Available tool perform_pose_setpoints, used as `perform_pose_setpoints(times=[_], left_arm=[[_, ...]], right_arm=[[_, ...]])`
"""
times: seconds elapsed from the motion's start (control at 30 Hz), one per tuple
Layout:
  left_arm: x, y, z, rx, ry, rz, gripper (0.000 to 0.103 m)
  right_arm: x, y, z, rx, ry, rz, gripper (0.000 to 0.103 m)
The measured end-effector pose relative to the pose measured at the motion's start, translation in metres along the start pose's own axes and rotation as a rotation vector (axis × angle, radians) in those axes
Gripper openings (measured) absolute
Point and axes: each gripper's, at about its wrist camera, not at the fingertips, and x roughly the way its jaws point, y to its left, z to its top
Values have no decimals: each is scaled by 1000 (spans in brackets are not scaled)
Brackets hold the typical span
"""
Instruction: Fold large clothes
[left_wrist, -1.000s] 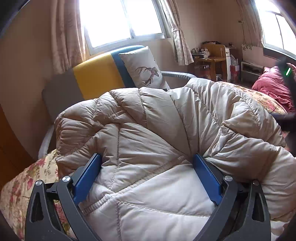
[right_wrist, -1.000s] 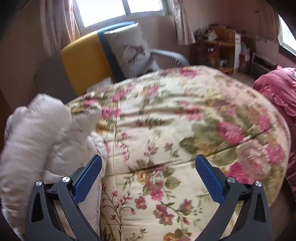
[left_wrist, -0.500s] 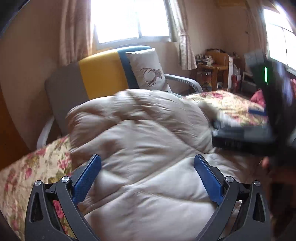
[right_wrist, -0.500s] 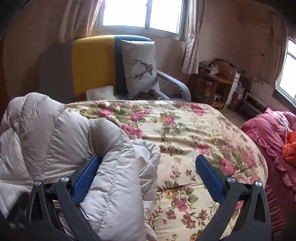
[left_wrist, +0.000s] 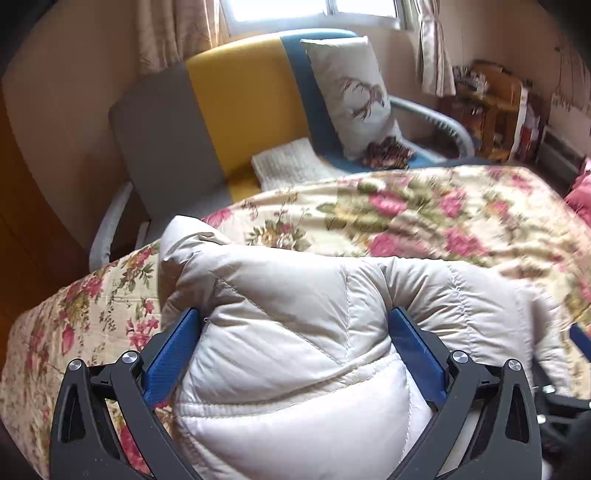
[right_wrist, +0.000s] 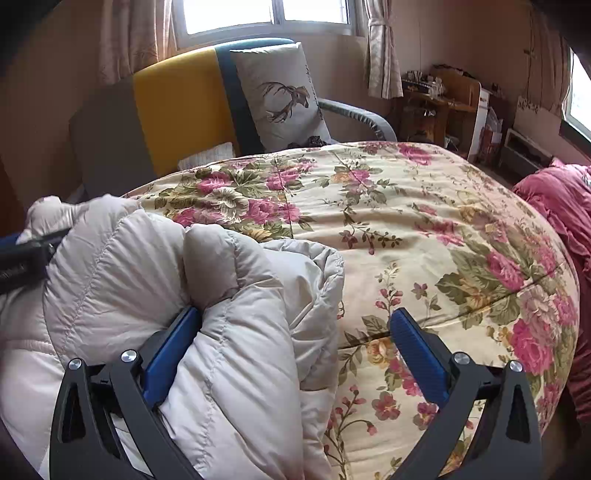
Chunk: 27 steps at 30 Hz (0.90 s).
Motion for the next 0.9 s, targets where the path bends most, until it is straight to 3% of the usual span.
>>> perform_pose_setpoints(times=[0.2,0.37,0.5,0.7,0.9], left_arm=[[38,11,-6,-63,36,-51,100],[41,9,-10,-74,26,-50,100],[19,14,-18,-72,-10,-40,100],[-43,23,-56,-66,-78,-130,100],[-74,32,-103,-102,-70,-189,100]], right_arm=[[15,3,5,5,10,-19,101],[23,3,6,-2,24,-1,101],[21,2,3,-11,5,12,101],[16,-3,-1,-3,-30,43,101],[0,2,2,-52,-62,26,101]])
